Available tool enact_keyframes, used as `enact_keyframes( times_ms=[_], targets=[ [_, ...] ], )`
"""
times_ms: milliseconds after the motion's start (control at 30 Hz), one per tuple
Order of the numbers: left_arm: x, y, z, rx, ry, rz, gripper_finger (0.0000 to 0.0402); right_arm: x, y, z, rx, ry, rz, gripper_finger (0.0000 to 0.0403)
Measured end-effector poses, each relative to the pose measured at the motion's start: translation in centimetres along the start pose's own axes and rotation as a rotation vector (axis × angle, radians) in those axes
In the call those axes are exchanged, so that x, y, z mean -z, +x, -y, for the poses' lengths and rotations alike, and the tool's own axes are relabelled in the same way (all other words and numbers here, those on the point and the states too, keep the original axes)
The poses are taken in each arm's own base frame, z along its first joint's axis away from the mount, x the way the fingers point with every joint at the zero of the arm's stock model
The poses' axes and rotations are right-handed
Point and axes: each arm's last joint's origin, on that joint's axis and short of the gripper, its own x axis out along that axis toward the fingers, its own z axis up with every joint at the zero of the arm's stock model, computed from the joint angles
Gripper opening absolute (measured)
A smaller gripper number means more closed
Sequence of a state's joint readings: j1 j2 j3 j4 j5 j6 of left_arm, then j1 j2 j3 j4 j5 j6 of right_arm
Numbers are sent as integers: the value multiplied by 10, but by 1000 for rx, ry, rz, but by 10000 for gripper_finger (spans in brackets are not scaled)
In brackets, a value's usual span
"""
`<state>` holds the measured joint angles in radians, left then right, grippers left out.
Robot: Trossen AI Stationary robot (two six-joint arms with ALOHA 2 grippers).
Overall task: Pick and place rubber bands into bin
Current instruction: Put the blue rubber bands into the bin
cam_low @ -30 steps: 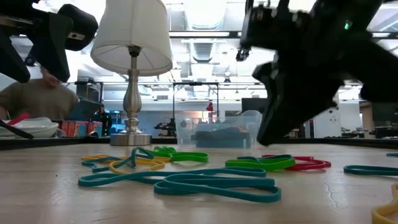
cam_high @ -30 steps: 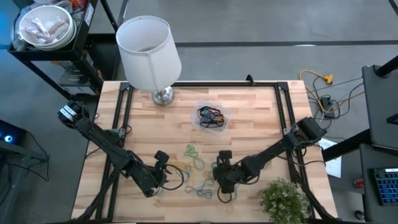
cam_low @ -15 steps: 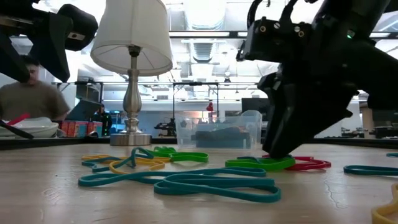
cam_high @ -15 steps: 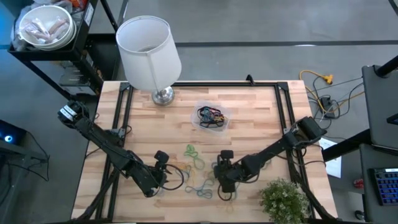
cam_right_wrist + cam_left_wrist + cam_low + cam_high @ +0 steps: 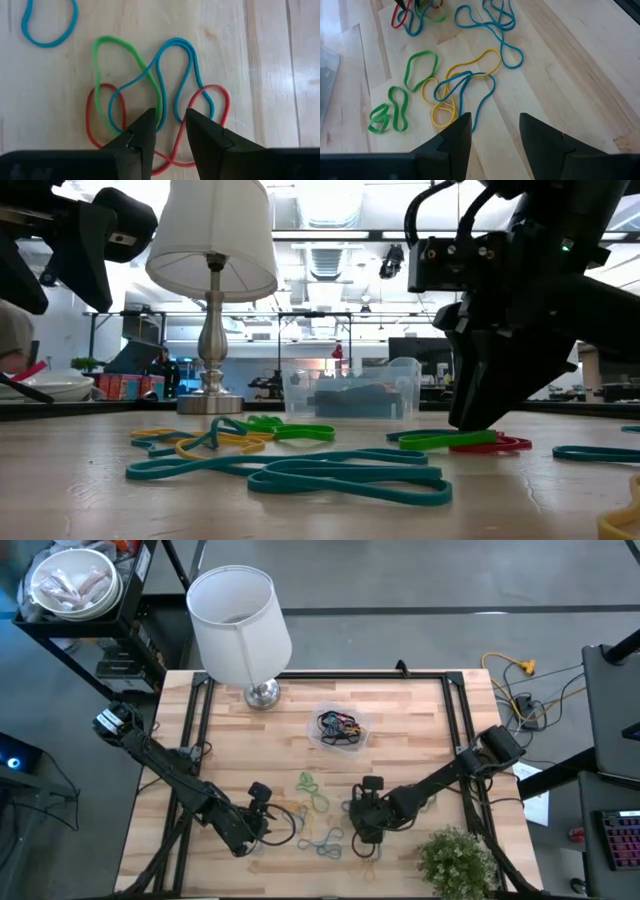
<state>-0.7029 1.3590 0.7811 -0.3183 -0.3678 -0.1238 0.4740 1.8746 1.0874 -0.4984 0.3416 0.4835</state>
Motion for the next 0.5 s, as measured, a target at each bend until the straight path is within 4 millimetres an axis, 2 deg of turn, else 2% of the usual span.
enact_keyframes(
  times_ms=[200, 367, 500],
  targets=[
    [0, 0, 0, 0, 0, 0, 151, 4, -1, 3, 26, 17, -40, 100],
    [0, 0, 0, 0, 0, -1, 151, 9, -6, 11, 157, 68, -46, 93],
    [0, 0, 0, 0, 1, -2, 151, 9, -6, 12, 170, 71, -43, 88]
  ],
)
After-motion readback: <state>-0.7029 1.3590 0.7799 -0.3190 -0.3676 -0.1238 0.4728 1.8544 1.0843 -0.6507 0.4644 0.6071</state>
